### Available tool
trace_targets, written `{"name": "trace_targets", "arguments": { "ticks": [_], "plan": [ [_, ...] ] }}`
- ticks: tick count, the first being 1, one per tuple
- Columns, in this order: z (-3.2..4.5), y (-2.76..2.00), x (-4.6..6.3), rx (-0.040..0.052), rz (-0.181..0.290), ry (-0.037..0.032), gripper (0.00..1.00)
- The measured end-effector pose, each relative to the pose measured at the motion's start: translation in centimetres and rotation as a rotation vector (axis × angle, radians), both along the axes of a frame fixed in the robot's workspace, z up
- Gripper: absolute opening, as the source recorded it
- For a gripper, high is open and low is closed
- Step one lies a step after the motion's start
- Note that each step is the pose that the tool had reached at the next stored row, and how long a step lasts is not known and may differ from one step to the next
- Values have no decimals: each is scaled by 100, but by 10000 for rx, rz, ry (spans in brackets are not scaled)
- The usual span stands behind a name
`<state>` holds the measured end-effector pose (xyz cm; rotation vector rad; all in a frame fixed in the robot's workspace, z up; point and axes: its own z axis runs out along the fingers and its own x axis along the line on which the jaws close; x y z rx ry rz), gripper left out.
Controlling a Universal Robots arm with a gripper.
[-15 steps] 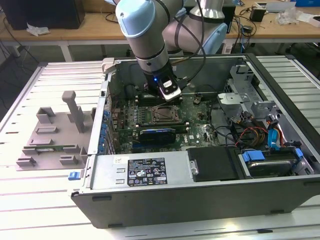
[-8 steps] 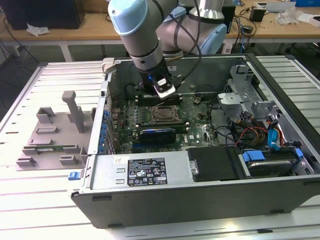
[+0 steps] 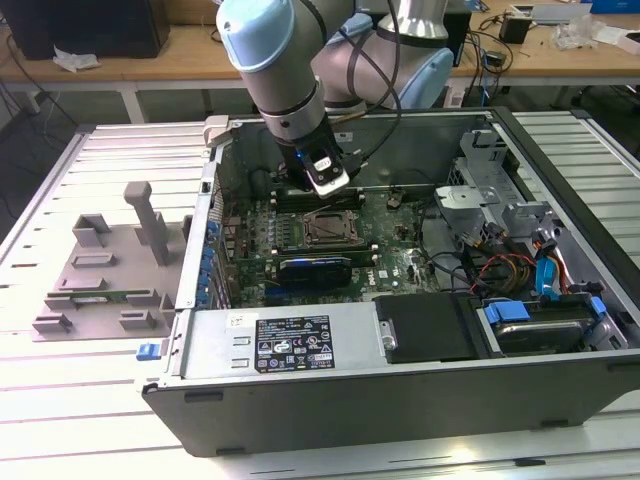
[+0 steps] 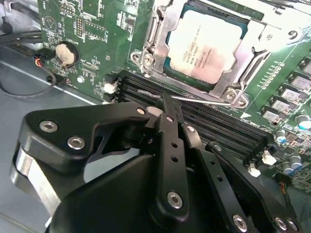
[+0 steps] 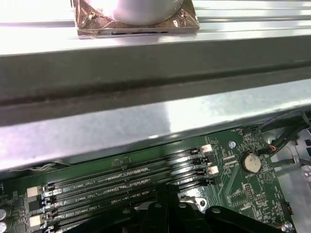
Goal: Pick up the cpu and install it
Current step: 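Install the first cpu locking lever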
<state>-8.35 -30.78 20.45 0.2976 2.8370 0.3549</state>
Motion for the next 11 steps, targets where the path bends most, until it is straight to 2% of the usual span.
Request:
{"name": "trace_targets", "arguments": {
  "ticks": [6,11],
  "plan": [
    [-62,-5,-1,-1,-9,-44,11],
    [-100,-28,3,1,-6,-69,11]
  ]
}}
